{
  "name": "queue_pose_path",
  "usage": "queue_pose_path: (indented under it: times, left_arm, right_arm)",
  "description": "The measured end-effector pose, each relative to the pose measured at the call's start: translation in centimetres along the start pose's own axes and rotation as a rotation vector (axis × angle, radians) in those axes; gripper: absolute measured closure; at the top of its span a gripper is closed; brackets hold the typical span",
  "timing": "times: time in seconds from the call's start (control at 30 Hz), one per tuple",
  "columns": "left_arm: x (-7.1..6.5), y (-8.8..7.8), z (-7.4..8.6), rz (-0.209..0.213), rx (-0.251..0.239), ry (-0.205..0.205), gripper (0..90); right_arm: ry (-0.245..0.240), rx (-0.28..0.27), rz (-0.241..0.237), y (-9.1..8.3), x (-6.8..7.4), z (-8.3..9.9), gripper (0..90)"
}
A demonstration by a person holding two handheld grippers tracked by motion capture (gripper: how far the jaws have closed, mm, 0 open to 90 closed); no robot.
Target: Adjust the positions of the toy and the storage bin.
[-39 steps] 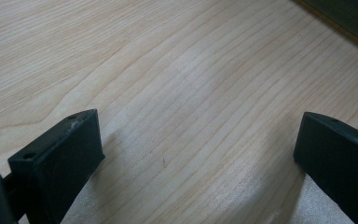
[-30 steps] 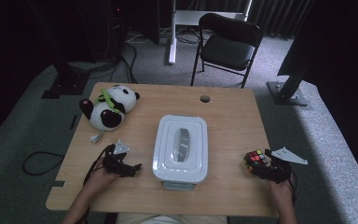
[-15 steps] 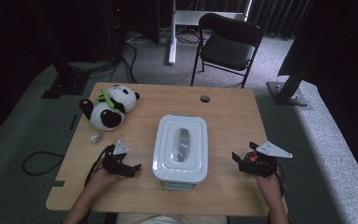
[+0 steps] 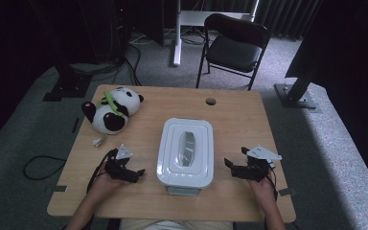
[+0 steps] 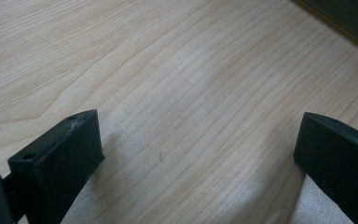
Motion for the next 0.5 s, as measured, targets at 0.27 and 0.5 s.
queue_pose_path:
  times: [0.27, 0.5]
  left_arm:
    - [0.0, -0.1, 0.0, 0.006, 0.002, 0.006, 1.6]
    - [0.0, -0.1, 0.0, 0.008, 0.001, 0.006, 1.7]
  right_arm:
    - [-0.021, 0.057, -0.034, 2.4, 1.1, 1.8, 14.0]
    - [-0.034, 0.113, -0.032, 3.7, 1.2, 3.6, 15.8]
Point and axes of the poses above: each handheld gripper's, and its own axes: y roughly forward along the jaws, z roughly out of its underside, x roughly to its left, the point moved 6 cm from there along y, roughly forward along the jaws, and after that the axes turned 8 degrees about -x, right-handed, at the moved point
